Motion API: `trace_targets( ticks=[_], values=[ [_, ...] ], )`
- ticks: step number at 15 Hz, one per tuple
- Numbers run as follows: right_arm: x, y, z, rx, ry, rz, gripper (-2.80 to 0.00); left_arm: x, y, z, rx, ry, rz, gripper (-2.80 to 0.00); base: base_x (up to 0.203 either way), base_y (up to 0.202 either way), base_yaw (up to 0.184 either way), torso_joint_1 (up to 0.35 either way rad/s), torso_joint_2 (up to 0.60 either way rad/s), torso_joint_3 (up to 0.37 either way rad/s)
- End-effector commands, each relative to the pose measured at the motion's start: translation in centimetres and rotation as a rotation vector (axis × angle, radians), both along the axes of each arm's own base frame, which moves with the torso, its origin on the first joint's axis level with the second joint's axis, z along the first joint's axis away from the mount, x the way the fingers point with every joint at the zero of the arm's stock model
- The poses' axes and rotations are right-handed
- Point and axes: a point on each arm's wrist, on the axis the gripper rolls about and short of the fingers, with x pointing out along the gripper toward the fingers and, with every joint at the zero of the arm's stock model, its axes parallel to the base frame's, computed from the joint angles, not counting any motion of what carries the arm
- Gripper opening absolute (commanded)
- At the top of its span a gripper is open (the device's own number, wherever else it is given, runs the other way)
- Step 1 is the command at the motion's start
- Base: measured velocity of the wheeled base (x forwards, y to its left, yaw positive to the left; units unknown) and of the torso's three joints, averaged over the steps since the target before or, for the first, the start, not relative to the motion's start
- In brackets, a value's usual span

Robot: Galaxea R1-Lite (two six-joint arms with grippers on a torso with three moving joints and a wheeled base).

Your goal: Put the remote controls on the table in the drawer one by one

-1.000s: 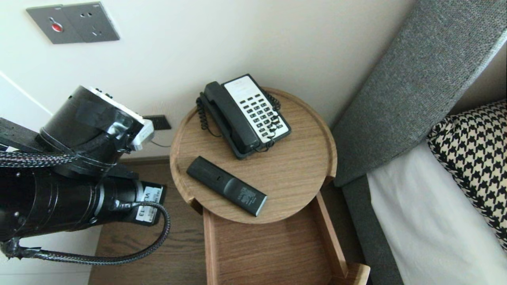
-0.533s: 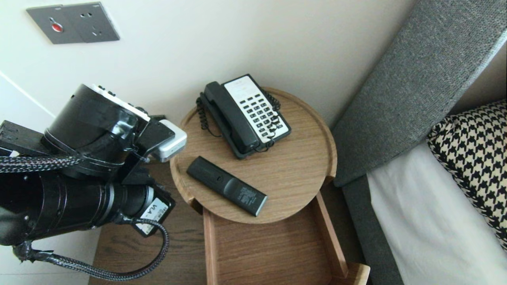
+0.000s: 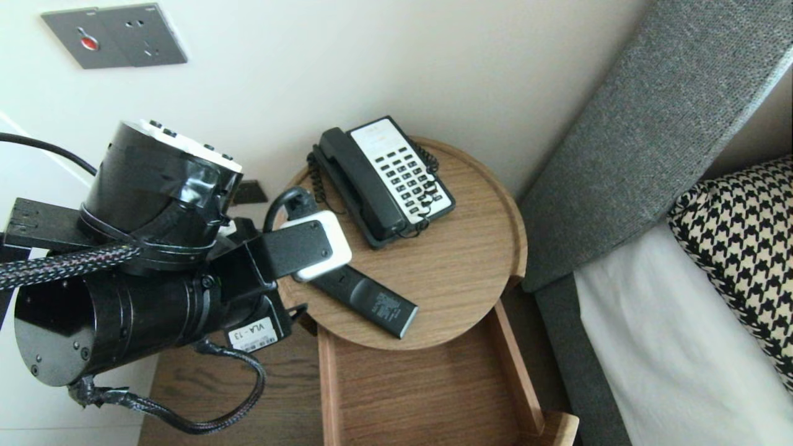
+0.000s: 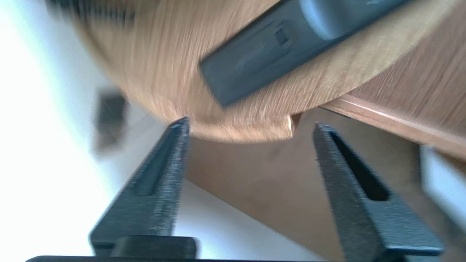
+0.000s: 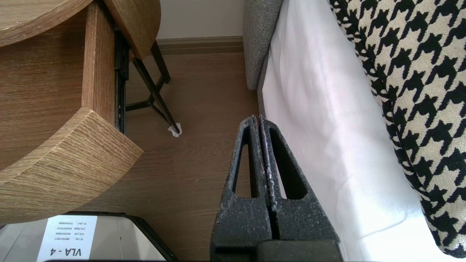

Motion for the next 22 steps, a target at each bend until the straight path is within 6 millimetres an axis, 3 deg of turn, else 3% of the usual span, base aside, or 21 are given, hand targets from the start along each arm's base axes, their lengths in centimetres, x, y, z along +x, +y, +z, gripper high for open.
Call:
trace_targets(
  ticks=[1, 5, 12, 16, 22],
  values=[
    [-0.1, 0.0, 0.0, 0.000, -0.007, 0.000, -2.80, -0.4, -0.8, -0.2, 0.113, -0.055, -0.143, 0.00, 0.000, 0.000, 0.000, 0.000, 0.00, 0.000],
    [0.0, 0.0, 0.0, 0.000, -0.004, 0.000, -2.80, -1.4, -2.3, -0.6, 0.116, -0.127, -0.333, 0.00, 0.000, 0.000, 0.000, 0.000, 0.00, 0.000],
    [-0.1, 0.0, 0.0, 0.000, -0.007, 0.000, -2.80, -2.1, -2.6, -1.5, 0.104, -0.133, -0.698, 0.00, 0.000, 0.000, 0.000, 0.000, 0.00, 0.000],
    [-0.1, 0.0, 0.0, 0.000, -0.007, 0.000, -2.80, -0.2, -2.8, -1.9, 0.149, -0.142, -0.780, 0.00, 0.000, 0.000, 0.000, 0.000, 0.00, 0.000],
    [0.0, 0.0, 0.0, 0.000, -0.006, 0.000, -2.80, 4.4, -2.2, -2.6, 0.338, -0.259, -0.947, 0.00, 0.000, 0.000, 0.000, 0.000, 0.00, 0.000]
  ],
)
